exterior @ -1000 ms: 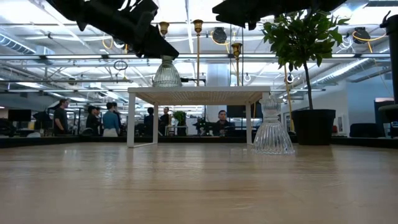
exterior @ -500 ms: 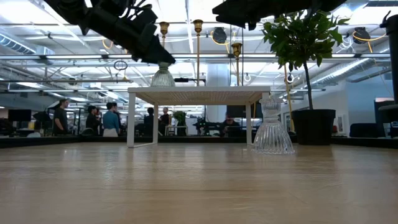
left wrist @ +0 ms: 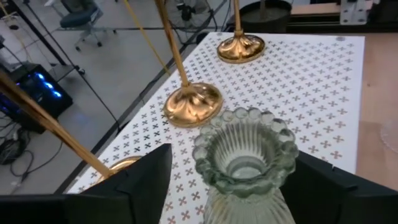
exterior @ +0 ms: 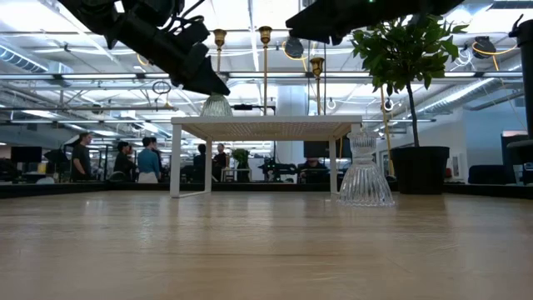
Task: Pick & Place candle stick holders
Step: Put the green glass candle holder on the shelf
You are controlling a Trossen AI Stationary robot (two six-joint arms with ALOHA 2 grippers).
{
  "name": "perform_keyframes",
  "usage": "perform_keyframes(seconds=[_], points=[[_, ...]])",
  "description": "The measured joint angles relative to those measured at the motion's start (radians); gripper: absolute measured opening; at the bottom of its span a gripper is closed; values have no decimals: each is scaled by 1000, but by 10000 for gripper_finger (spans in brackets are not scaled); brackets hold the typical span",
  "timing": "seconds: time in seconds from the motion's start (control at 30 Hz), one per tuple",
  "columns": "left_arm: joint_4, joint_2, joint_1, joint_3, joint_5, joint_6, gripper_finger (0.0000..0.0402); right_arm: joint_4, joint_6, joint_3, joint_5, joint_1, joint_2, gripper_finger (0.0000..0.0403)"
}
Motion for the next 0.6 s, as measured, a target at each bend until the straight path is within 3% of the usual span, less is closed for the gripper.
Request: perform_keyframes(seconds=[0.3, 0.6], points=[[-4, 0, 0, 0, -14, 10, 282, -156, 66, 0, 0, 58, 0, 278], [-50, 0, 0, 0, -66, 21, 251, -247, 130, 0, 5, 145, 0, 274]])
